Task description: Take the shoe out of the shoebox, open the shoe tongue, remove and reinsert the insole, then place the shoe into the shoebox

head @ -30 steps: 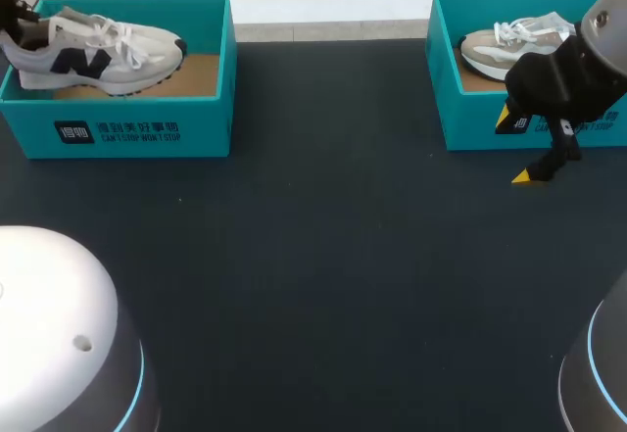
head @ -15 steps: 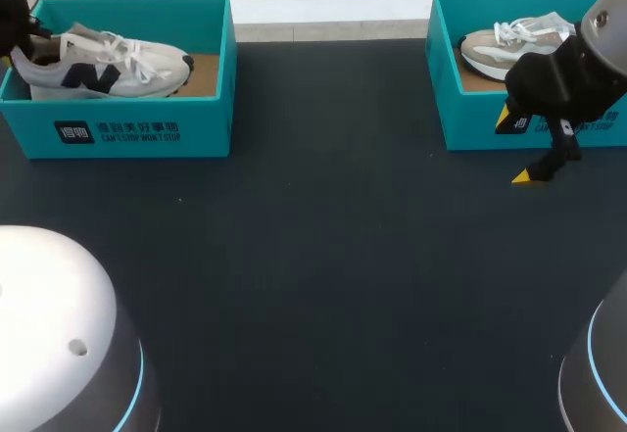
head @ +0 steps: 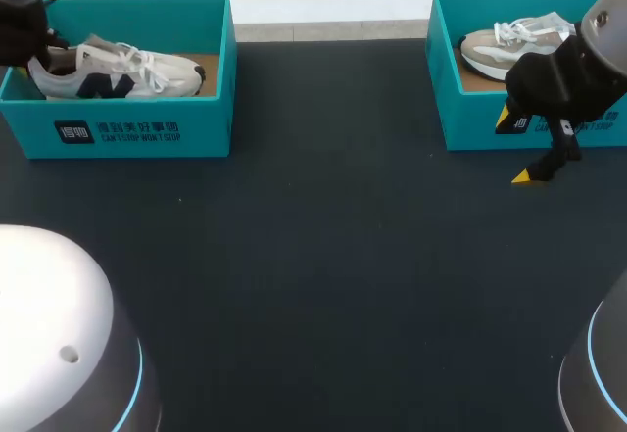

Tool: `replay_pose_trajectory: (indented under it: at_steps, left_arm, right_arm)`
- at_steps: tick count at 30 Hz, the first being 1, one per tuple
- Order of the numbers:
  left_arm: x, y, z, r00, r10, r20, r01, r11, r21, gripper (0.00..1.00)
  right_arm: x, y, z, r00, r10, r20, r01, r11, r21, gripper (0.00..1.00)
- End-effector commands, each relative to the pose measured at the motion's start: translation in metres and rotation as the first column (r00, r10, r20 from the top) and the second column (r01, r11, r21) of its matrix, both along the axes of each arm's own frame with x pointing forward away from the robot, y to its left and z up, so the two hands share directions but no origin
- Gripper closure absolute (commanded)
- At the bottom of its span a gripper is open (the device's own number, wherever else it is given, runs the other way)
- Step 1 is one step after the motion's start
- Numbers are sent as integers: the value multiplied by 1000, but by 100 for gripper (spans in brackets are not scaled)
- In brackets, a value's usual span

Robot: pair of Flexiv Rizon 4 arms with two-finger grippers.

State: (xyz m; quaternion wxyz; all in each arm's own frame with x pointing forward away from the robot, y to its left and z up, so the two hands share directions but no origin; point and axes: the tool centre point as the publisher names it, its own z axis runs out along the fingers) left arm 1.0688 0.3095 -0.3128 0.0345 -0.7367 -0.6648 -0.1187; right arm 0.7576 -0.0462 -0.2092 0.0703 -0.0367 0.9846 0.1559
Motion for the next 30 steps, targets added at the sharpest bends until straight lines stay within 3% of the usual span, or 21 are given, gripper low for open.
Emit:
replay_pose_trajectory:
  at_steps: [1,21,23,24,25,26,27,30]
  left_arm:
    - [5,-3,-13,1000,12,-18,-12,1000,3,100]
    - [3,-4,-59,996,60,-64,-59,998,17,100]
    - [3,-3,-60,995,58,-80,-58,998,2,76]
    - [2,-3,-61,995,56,-80,-56,998,3,55]
    - [2,-3,-62,995,54,-84,-54,999,0,51]
    - [2,-3,-62,995,51,-85,-52,999,0,40]
    - [2,-2,-62,995,50,-87,-50,999,1,18]
    - [2,-2,-62,994,45,-96,-46,999,-7,9]
  right_arm:
    - [0,0,-1,1000,0,2,0,1000,-1,0]
    - [0,0,-1,1000,0,2,0,1000,-1,0]
    - [0,0,-1,1000,0,2,0,1000,-1,0]
    - [0,0,-1,1000,0,2,0,1000,-1,0]
    - [0,0,-1,1000,0,2,0,1000,-1,0]
    - [0,0,-1,1000,0,2,0,1000,-1,0]
    - [0,0,-1,1000,0,2,0,1000,-1,0]
    - [0,0,-1,1000,0,2,0,1000,-1,0]
